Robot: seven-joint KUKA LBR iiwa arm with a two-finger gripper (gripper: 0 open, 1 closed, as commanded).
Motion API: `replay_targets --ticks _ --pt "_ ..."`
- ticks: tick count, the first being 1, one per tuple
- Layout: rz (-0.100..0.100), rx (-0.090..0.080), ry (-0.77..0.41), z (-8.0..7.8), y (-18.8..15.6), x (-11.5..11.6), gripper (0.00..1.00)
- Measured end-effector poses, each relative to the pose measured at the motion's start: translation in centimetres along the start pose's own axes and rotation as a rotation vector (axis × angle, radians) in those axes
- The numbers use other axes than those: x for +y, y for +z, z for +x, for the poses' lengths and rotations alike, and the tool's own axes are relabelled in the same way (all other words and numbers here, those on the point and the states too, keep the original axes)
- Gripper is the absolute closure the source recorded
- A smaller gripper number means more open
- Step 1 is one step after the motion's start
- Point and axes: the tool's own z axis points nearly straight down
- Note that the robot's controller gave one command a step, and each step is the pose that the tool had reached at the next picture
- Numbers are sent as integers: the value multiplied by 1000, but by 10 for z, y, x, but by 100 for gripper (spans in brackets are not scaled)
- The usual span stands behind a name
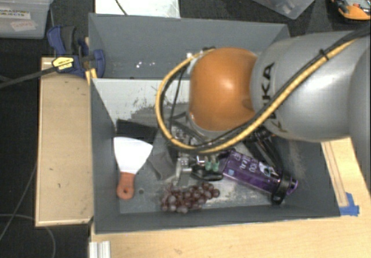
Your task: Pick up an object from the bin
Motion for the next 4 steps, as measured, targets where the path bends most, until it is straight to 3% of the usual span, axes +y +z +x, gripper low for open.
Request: replay_targets --ticks 1,2,3,4 --pt "-1 -7 6 -2 -3 -1 0" --pt "-2 -14 -232 23 122 -56 0" --pt "-3 -19 -283 29 61 -53 0" --pt "-3 -10 -237 25 115 -55 0"
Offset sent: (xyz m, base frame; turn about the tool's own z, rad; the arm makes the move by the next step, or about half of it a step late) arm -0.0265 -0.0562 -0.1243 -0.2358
